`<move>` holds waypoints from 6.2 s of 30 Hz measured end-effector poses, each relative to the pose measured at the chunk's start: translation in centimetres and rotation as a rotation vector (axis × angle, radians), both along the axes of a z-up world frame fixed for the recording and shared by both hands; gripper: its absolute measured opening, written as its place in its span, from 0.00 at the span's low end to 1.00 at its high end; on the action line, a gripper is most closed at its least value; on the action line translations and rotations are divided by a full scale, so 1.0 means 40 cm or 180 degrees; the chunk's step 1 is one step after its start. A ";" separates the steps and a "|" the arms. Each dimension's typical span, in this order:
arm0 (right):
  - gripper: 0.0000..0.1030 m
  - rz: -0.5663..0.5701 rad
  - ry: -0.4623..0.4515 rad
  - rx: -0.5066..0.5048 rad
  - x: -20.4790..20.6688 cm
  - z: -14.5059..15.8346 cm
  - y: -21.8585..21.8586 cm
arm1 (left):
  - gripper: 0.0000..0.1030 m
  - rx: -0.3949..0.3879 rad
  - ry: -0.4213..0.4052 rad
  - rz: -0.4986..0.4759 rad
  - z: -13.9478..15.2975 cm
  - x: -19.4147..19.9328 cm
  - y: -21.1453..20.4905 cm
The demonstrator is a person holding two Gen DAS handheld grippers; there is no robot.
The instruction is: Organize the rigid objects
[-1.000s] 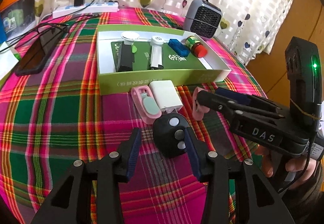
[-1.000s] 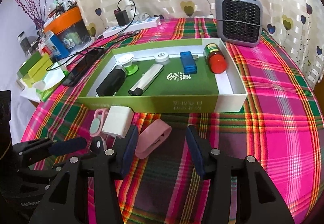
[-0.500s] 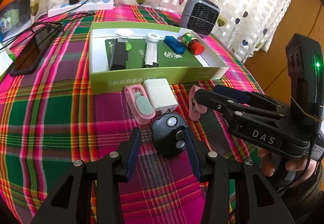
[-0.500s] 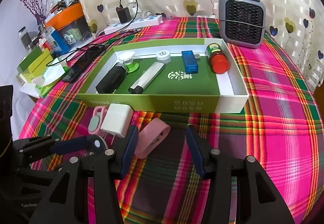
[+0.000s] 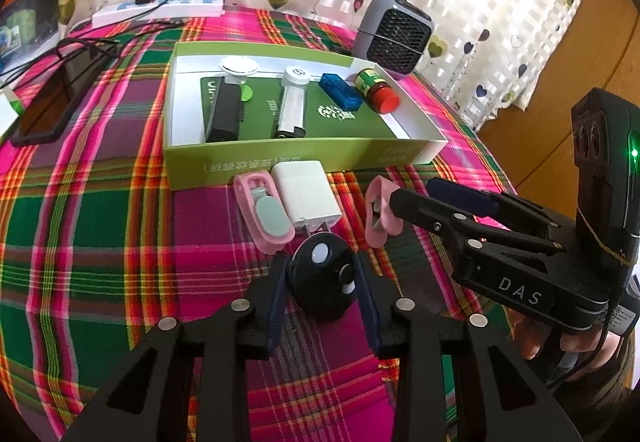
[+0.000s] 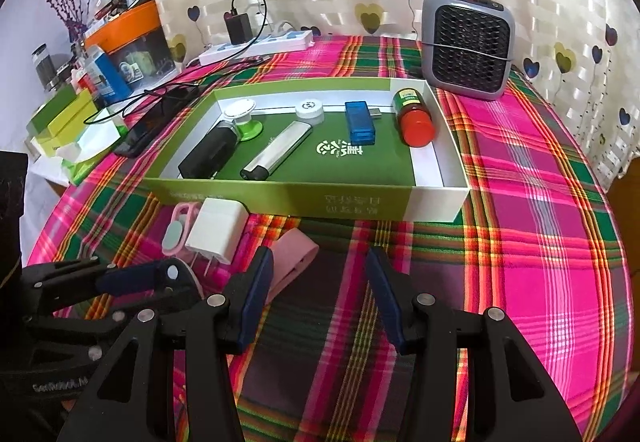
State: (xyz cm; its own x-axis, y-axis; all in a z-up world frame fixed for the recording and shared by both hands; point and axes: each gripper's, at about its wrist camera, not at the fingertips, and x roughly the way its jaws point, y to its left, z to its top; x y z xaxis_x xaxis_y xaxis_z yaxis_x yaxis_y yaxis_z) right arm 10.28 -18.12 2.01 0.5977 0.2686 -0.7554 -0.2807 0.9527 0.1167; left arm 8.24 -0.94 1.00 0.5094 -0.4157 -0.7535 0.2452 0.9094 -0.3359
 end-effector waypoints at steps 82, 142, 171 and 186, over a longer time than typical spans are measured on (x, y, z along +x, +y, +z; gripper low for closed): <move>0.18 -0.0124 0.0008 0.0001 -0.015 -0.001 0.015 | 0.28 0.0192 -0.0147 0.0160 0.046 -0.017 0.042; 0.18 -0.0255 0.0017 0.0029 0.212 0.030 -0.036 | 0.28 0.0352 -0.0224 0.0009 0.061 0.317 -0.037; 0.18 -0.0272 0.0080 -0.0120 0.250 -0.002 -0.028 | 0.28 0.0432 -0.0148 0.0059 0.019 0.394 -0.032; 0.18 -0.0314 0.0062 -0.0158 0.260 -0.012 -0.029 | 0.28 0.0506 -0.0149 0.0052 0.011 0.407 -0.036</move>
